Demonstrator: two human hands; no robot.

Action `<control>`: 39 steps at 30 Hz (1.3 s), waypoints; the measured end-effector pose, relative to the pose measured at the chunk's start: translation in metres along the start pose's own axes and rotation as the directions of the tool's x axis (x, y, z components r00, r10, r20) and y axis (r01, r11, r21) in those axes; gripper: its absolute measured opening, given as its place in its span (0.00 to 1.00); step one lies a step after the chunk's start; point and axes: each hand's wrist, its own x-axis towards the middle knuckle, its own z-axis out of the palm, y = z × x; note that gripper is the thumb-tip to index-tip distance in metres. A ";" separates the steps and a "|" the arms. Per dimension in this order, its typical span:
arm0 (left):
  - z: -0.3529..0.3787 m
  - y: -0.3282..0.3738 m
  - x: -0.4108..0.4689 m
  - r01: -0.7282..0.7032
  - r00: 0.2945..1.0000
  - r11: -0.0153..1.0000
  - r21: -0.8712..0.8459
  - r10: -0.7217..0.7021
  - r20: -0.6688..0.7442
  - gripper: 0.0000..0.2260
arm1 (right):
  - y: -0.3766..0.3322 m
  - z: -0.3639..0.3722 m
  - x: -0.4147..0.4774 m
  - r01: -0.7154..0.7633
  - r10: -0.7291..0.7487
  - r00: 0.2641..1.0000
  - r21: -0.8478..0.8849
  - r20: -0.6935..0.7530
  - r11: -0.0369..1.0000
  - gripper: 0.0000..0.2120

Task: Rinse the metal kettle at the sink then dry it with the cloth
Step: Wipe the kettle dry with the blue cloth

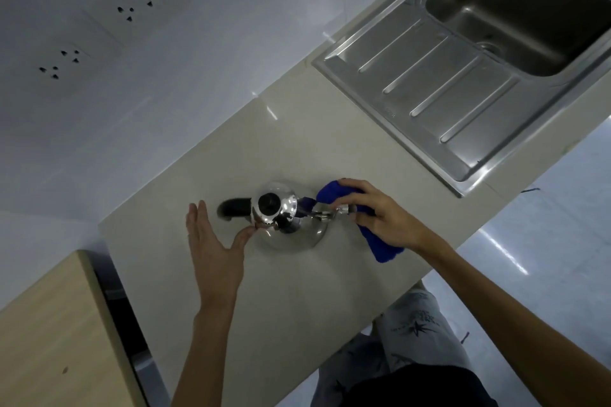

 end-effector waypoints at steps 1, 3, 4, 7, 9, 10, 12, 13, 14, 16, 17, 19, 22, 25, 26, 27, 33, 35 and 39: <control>0.001 0.004 0.006 -0.006 1.000 1.000 0.000 0.006 0.004 0.41 | 0.000 0.006 -0.007 -0.007 0.007 1.000 0.020 -0.027 1.000 0.24; 0.002 0.011 0.016 -0.042 0.999 0.999 0.002 0.042 0.009 0.39 | 0.001 0.018 -0.017 -0.035 0.040 0.996 0.078 -0.076 0.996 0.23; 0.002 0.013 0.021 -0.058 0.998 0.998 -0.001 0.058 0.014 0.38 | 0.001 0.024 -0.022 -0.049 0.060 0.994 0.105 -0.096 0.993 0.23; 0.001 0.019 0.033 -0.060 0.998 0.998 -0.022 0.061 0.034 0.33 | -0.004 0.043 -0.033 -0.050 0.072 0.988 0.158 -0.139 0.986 0.23; 0.001 0.024 0.034 -0.059 0.998 0.997 -0.054 0.060 0.021 0.28 | -0.007 0.054 -0.039 -0.045 0.073 0.988 0.203 -0.133 0.978 0.23; 0.002 0.027 0.031 -0.051 0.999 0.996 -0.077 0.052 0.006 0.24 | -0.008 0.056 -0.040 -0.046 0.080 0.987 0.227 -0.141 0.973 0.23; 0.005 0.038 0.024 -0.004 1.000 0.992 -0.129 0.004 0.001 0.19 | -0.006 0.055 -0.038 -0.065 0.135 0.964 0.291 -0.227 0.954 0.23; 0.009 0.044 0.022 0.026 0.999 0.987 -0.158 -0.022 0.027 0.18 | -0.007 0.052 -0.033 -0.087 0.193 0.938 0.346 -0.287 0.934 0.24; 0.014 0.051 0.022 0.053 0.997 0.981 -0.188 -0.042 0.061 0.18 | -0.009 0.048 -0.025 -0.112 0.262 0.908 0.412 -0.327 0.904 0.24; 0.025 0.063 0.023 0.108 0.989 0.974 -0.200 -0.086 0.119 0.25 | -0.013 0.043 -0.001 -0.142 0.357 0.866 0.511 -0.351 0.847 0.22; 0.030 0.070 0.024 0.149 0.982 0.972 -0.181 -0.123 0.144 0.31 | -0.014 0.043 0.013 -0.146 0.372 0.863 0.537 -0.341 0.831 0.21; 0.038 0.080 0.025 0.210 0.970 0.966 -0.148 -0.186 0.159 0.40 | -0.013 0.049 0.042 -0.157 0.364 0.883 0.544 -0.297 0.824 0.21; 0.040 0.082 0.033 0.212 0.969 0.969 -0.131 -0.191 0.156 0.46 | -0.010 0.064 0.075 -0.167 0.306 0.933 0.525 -0.190 0.834 0.18; 0.040 0.082 0.044 0.224 0.963 0.970 -0.098 -0.205 0.174 0.57 | -0.007 0.068 0.095 -0.222 0.326 0.941 0.559 -0.093 0.799 0.18; 0.040 0.082 0.046 0.224 0.965 0.971 -0.084 -0.208 0.162 0.59 | -0.006 0.066 0.100 -0.271 0.358 0.932 0.557 -0.051 0.785 0.18; 0.042 0.082 0.048 0.207 0.970 0.976 -0.074 -0.195 0.146 0.58 | -0.007 0.064 0.103 -0.305 0.380 0.925 0.558 -0.019 0.771 0.18; 0.047 0.074 0.049 0.145 0.985 0.989 0.041 -0.148 0.085 0.60 | -0.070 0.078 0.052 -0.035 0.138 0.968 0.431 -0.211 0.902 0.21; 0.047 0.079 0.049 0.098 0.986 0.991 0.096 -0.109 0.124 0.52 | -0.071 0.084 0.045 0.139 -0.071 0.959 0.238 -0.275 0.961 0.20; 0.047 0.080 0.048 0.075 0.987 0.994 0.081 -0.085 0.135 0.53 | -0.047 0.055 0.100 -0.225 0.247 0.969 0.355 -0.016 0.907 0.19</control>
